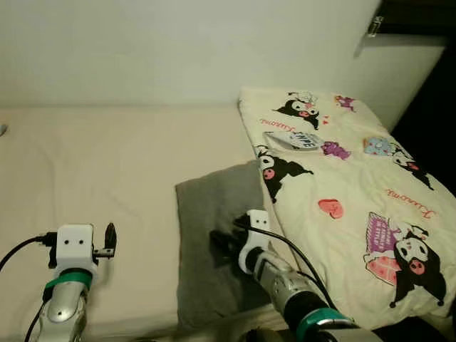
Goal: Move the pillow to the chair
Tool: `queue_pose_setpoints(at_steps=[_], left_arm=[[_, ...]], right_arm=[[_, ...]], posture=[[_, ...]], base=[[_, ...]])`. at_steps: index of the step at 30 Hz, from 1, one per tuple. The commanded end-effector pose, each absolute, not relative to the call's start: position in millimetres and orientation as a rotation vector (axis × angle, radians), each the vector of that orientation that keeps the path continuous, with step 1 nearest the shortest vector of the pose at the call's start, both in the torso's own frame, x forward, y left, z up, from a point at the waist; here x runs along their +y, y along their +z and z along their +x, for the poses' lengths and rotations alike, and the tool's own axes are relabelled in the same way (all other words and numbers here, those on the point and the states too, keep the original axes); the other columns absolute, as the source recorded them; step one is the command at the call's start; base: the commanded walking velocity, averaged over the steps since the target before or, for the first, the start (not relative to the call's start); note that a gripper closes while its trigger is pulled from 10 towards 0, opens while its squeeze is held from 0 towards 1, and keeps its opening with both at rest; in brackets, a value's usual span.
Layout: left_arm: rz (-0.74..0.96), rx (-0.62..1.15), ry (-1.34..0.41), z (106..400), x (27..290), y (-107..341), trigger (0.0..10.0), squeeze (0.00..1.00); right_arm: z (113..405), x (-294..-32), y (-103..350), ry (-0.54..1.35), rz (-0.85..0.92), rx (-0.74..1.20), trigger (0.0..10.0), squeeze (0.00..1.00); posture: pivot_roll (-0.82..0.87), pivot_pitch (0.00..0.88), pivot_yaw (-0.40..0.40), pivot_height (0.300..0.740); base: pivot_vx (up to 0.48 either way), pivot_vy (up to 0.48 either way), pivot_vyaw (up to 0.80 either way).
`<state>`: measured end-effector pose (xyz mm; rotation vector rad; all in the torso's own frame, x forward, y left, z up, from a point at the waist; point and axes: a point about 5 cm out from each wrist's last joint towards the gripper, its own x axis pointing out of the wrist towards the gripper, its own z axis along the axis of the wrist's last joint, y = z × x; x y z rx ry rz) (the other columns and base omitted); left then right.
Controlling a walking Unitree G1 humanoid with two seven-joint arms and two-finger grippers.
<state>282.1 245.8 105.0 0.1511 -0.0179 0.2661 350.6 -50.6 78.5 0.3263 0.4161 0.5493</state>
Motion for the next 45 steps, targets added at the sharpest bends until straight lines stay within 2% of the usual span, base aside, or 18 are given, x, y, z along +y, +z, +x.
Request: queue_pose_setpoints(at_steps=[1,2,4,11,16,19,24,26,29,30,31,32,34,38,39,40,43,45], left_arm=[[0.149,0.013,0.285,281,250,99,10.0,0.0],[0.149,0.013,0.285,281,250,99,10.0,0.0],[0.131,0.001,0.31,286,251,104,10.0,0.0],[0.136,-0.015,0.339,290,254,109,10.0,0.0],[0.137,-0.027,0.373,288,261,112,10.0,0.0],[0.145,-0.025,0.415,283,270,112,10.0,0.0],[0.15,-0.016,0.439,281,274,110,10.0,0.0],[0.154,-0.017,0.428,283,271,110,10.0,0.0],[0.155,-0.018,0.425,284,270,110,10.0,0.0],[0.156,-0.017,0.423,284,269,110,10.0,0.0],[0.159,-0.014,0.414,286,266,109,10.0,0.0],[0.159,-0.014,0.414,286,266,109,10.0,0.0],[0.162,-0.011,0.402,288,263,108,10.0,0.0],[0.168,-0.009,0.39,288,259,107,10.0,0.0],[0.17,-0.006,0.386,287,258,106,10.0,0.0],[0.174,0.006,0.379,284,255,102,10.0,0.0],[0.175,0.009,0.378,283,255,100,10.0,0.0],[0.175,0.021,0.372,280,254,97,10.0,0.0]], right_arm=[[339,-7,85,0.737,0.347,0.438,10.0,0.0],[339,-7,85,0.737,0.347,0.438,10.0,0.0],[339,14,115,0.957,0.282,0.358,10.0,0.0],[320,37,137,1.212,0.241,0.344,10.0,0.0],[299,45,165,1.411,0.432,0.318,10.0,0.0],[312,31,216,1.443,0.654,0.187,10.0,0.0],[354,-2,243,1.236,0.751,0.068,10.0,0.0],[378,-29,228,0.994,0.651,0.08,10.0,0.0],[384,-40,222,0.907,0.616,0.09,10.0,0.0],[390,-54,213,0.79,0.543,0.098,10.0,0.0],[398,-83,194,0.567,0.317,0.116,10.0,0.0],[398,-83,194,0.567,0.317,0.116,10.0,0.0],[401,-111,175,0.373,0.138,0.146,10.0,0.0],[400,-132,163,0.268,0.133,0.17,10.0,0.0],[399,-143,158,0.219,0.141,0.173,10.0,0.0],[395,-176,152,0.084,0.074,0.166,10.0,0.0],[394,-184,150,0.05,0.054,0.164,10.0,0.0],[388,-204,137,-0.011,-0.087,0.201,10.0,0.0]], posture=[[0.06,0.059,-0.012,0.617],[0.06,0.059,-0.012,0.617],[0.06,0.056,-0.007,0.617],[0.05,0.043,-0.01,0.617],[0.07,0.045,-0.015,0.617],[0.07,0.049,-0.013,0.617],[0.07,0.046,-0.008,0.617],[0.07,0.045,-0.012,0.617],[0.07,0.045,-0.012,0.617],[0.07,0.045,-0.012,0.617],[0.07,0.042,-0.007,0.617],[0.07,0.042,-0.007,0.617],[0.07,0.043,-0.007,0.617],[0.07,0.047,-0.012,0.617],[0.07,0.047,-0.012,0.617],[0.07,0.047,-0.012,0.617],[0.07,0.047,-0.012,0.617],[0.05,0.053,-0.006,0.617]], base=[[0.0,0.0,0.0],[0.0,0.0,0.0],[0.0,0.0,0.0],[0.0,0.0,0.0],[0.0,0.0,0.0],[0.0,0.0,0.0],[0.0,0.0,0.0],[0.0,0.0,0.0],[0.0,0.0,0.0],[0.0,0.0,0.0],[0.0,0.0,0.0],[0.0,0.0,0.0],[0.0,0.0,0.0],[0.0,0.0,0.0],[0.0,0.0,0.0],[0.0,0.0,0.0],[0.0,0.0,0.0],[0.0,0.0,0.0]])
